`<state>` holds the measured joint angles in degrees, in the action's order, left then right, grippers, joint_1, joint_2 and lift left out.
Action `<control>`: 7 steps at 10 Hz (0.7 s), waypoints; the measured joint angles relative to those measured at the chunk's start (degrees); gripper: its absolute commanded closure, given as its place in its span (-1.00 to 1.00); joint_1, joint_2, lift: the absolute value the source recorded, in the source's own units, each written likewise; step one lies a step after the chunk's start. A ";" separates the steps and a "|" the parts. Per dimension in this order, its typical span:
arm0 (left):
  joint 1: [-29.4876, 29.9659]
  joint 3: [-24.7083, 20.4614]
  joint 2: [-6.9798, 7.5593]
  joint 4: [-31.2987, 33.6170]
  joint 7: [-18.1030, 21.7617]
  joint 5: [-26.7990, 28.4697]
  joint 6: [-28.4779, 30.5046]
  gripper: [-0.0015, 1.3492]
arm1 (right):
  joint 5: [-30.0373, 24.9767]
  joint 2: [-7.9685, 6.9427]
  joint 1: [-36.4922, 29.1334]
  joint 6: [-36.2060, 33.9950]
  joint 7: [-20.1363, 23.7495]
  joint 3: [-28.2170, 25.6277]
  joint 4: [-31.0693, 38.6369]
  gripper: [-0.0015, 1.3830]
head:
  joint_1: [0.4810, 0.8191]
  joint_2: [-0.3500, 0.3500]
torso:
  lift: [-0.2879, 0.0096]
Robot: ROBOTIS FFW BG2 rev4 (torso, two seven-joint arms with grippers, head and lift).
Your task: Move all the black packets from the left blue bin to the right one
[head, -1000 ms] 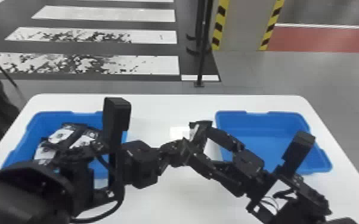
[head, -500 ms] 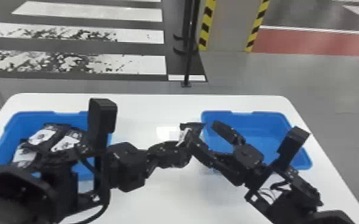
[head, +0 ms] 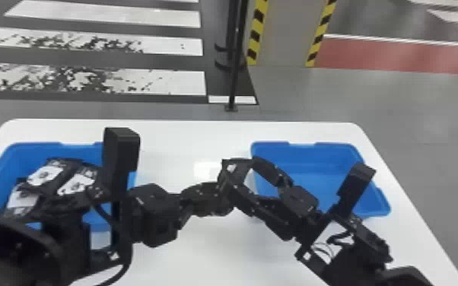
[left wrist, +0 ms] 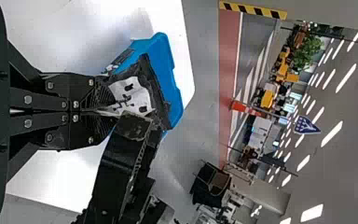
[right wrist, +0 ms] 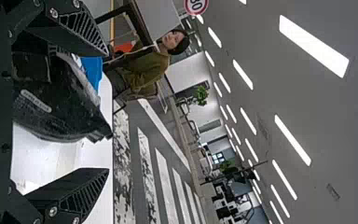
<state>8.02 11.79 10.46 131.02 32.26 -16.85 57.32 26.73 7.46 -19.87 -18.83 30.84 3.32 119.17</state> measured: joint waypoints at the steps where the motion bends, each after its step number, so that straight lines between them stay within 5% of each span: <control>1: 0.03 -0.19 0.00 -0.01 0.00 -0.11 0.04 0.79 | 1.32 0.11 -0.07 -0.88 0.01 0.89 0.27 -0.16 | 0.27 -0.26 | -0.01; 2: 0.02 -0.19 -0.01 -0.02 0.00 -0.33 0.07 0.79 | 2.42 0.09 0.16 -1.21 0.01 1.27 -0.54 0.31 | 0.27 -0.25 | -0.01; 5: -0.01 0.16 -0.08 -0.04 -0.01 -1.10 -0.06 0.79 | 3.28 -0.20 0.94 -0.96 0.02 0.99 -2.60 0.85 | 0.27 -0.28 | -0.01; 7: 0.09 0.11 -0.09 -0.04 0.00 -1.20 -0.51 0.76 | 3.17 -0.42 0.90 0.45 0.01 0.70 -2.94 0.84 | 0.27 -0.29 | -0.01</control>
<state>8.12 11.90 10.36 130.98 32.25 -18.05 56.82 29.91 7.05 -18.97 -18.38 30.84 4.02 116.23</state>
